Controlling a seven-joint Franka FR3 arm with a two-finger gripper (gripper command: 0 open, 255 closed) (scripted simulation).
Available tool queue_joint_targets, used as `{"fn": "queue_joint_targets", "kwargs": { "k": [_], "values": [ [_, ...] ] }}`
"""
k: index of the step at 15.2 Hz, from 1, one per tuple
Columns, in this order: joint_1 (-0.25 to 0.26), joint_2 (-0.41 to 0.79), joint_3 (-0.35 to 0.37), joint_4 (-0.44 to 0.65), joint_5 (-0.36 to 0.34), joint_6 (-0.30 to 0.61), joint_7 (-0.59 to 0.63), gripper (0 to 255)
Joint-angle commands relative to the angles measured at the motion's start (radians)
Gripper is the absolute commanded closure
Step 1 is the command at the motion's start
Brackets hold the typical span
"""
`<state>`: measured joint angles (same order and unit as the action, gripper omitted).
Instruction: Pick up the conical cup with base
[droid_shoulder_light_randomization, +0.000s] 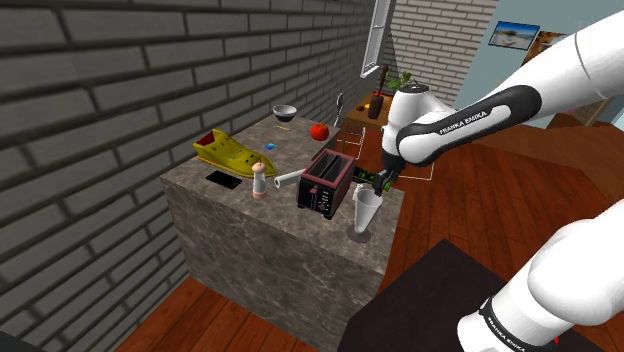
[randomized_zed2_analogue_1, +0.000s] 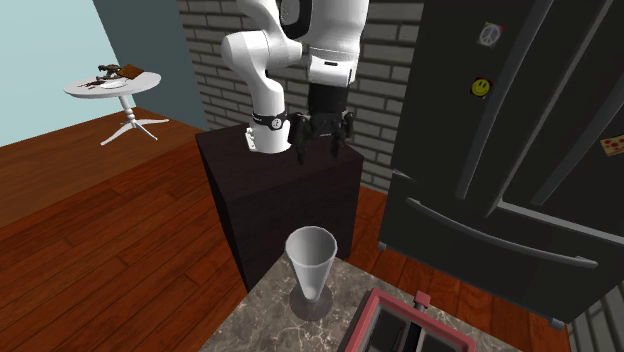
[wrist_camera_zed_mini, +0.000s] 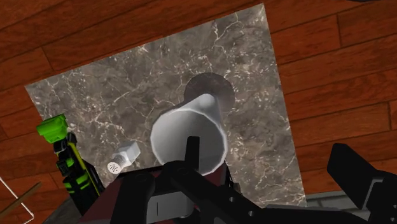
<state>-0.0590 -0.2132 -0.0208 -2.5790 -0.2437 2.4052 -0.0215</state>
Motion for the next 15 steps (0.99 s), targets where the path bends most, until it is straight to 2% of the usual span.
{"fn": "queue_joint_targets", "kwargs": {
  "k": [1,6,11,15],
  "values": [
    [-0.009,0.085,-0.006,0.019,-0.019,0.072,0.002,0],
    [-0.024,0.3,-0.018,0.101,-0.069,0.214,0.017,0],
    [-0.027,0.506,-0.036,0.213,-0.108,0.318,0.03,0],
    [-0.019,0.56,-0.049,0.221,-0.129,0.363,0.053,0]
  ]
}}
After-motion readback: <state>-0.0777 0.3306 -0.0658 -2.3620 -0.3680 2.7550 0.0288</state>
